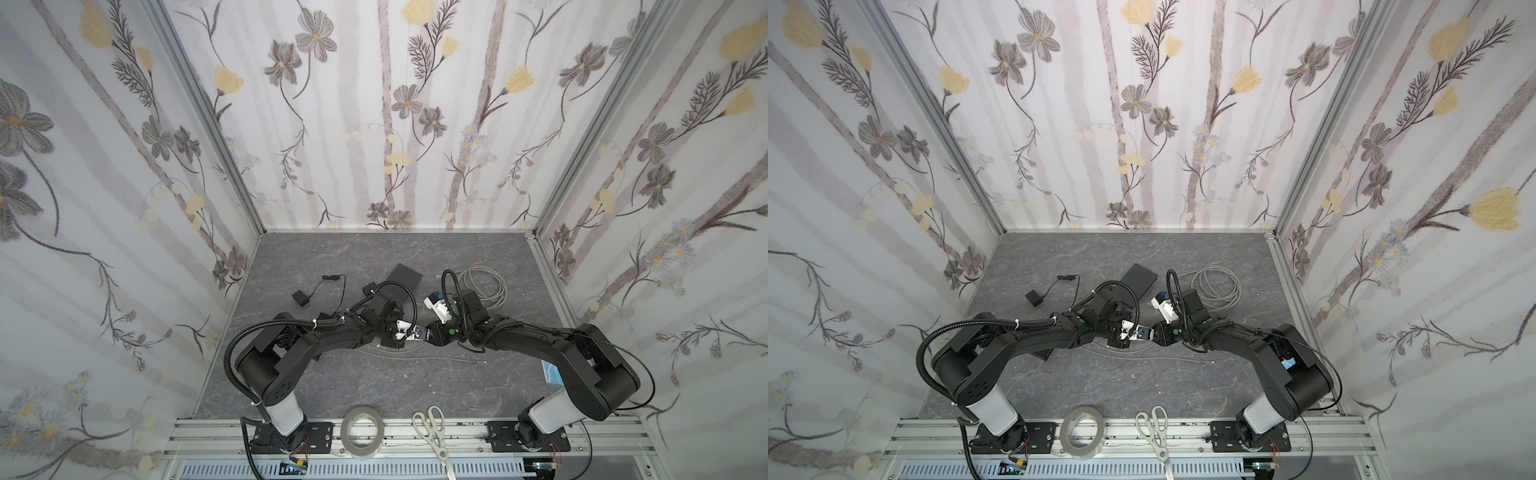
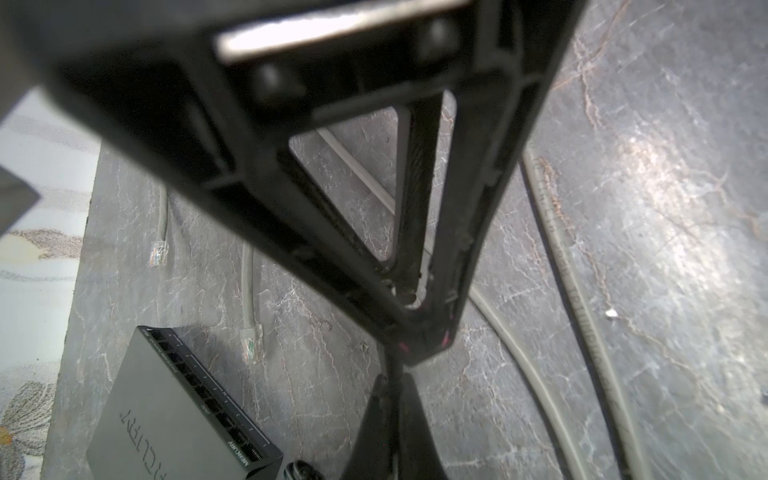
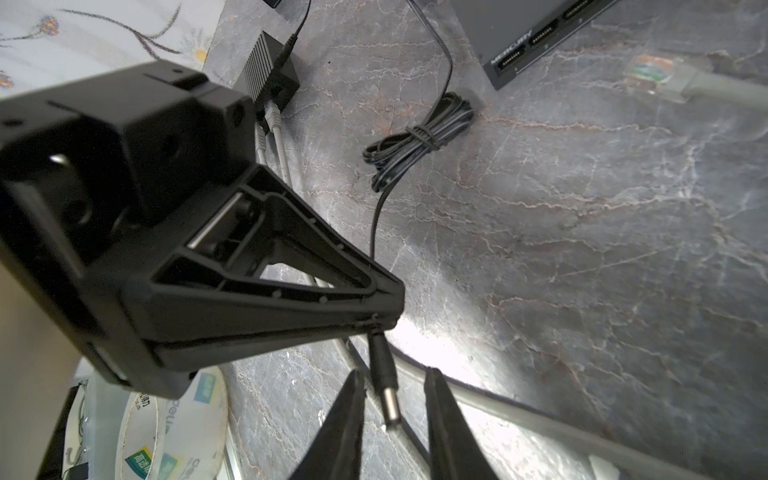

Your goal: Insert the plug into the switch port

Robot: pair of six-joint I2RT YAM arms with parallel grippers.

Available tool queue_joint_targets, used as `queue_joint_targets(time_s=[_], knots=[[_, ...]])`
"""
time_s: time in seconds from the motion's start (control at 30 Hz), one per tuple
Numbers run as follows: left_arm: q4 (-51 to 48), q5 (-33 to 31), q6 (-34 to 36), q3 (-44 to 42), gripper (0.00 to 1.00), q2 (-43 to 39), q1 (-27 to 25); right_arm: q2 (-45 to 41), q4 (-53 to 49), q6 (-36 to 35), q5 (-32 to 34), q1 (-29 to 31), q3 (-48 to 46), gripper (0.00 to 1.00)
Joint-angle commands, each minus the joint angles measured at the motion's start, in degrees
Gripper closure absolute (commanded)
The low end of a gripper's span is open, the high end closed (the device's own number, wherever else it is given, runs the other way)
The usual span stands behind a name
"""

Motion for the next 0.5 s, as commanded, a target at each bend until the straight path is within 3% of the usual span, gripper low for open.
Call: queue_joint_targets(time_s=[0.0, 0.23, 0.47], knots=[[0.1, 1.1, 0.2, 0.3, 1.0, -0.2, -0.1, 0.7, 2.2, 0.9, 0.7, -0.5, 0.4, 0.73], [2.3, 1.3, -0.1, -0.8, 1.0, -0.9, 0.0, 2.3, 2.7, 2.0, 0.7, -2.0, 0.2, 0.73], [4.2, 1.3, -0.5, -1.6, 0.92, -0.7, 0.0, 3.0, 3.2, 1.8, -1.0, -2.3, 0.4, 0.74]])
